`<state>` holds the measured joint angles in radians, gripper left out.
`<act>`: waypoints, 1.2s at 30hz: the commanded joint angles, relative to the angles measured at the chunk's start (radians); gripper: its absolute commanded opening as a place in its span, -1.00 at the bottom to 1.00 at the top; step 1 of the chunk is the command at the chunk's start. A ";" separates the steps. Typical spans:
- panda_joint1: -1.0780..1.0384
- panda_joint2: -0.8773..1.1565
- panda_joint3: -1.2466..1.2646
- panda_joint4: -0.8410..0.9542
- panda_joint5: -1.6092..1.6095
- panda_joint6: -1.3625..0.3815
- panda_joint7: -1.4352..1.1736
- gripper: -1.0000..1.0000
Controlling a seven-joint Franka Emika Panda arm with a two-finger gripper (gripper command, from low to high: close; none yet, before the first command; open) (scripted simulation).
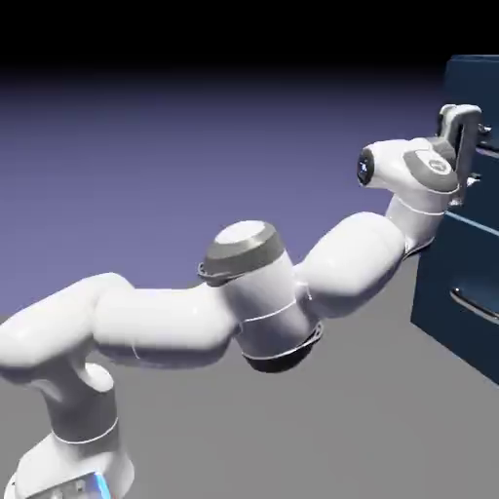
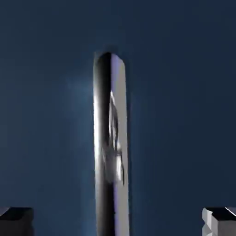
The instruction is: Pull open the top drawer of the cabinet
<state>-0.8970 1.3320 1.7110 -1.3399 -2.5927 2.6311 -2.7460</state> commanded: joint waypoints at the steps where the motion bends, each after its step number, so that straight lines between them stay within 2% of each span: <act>1: 0.024 0.005 -0.002 0.036 0.008 0.011 -0.018 0.00; 9: 0.199 0.040 -0.013 0.305 0.063 0.096 -0.151 0.00; 10: 0.199 0.040 -0.013 0.305 0.063 0.096 -0.151 -1.00; 23: -0.028 0.182 0.163 -0.130 -0.069 -0.118 -0.150 -1.00; 36: -0.327 0.209 0.209 -0.601 -0.068 -0.288 -0.055 -1.00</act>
<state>-1.2236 1.5408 1.9203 -1.9410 -2.6629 2.3438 -2.7991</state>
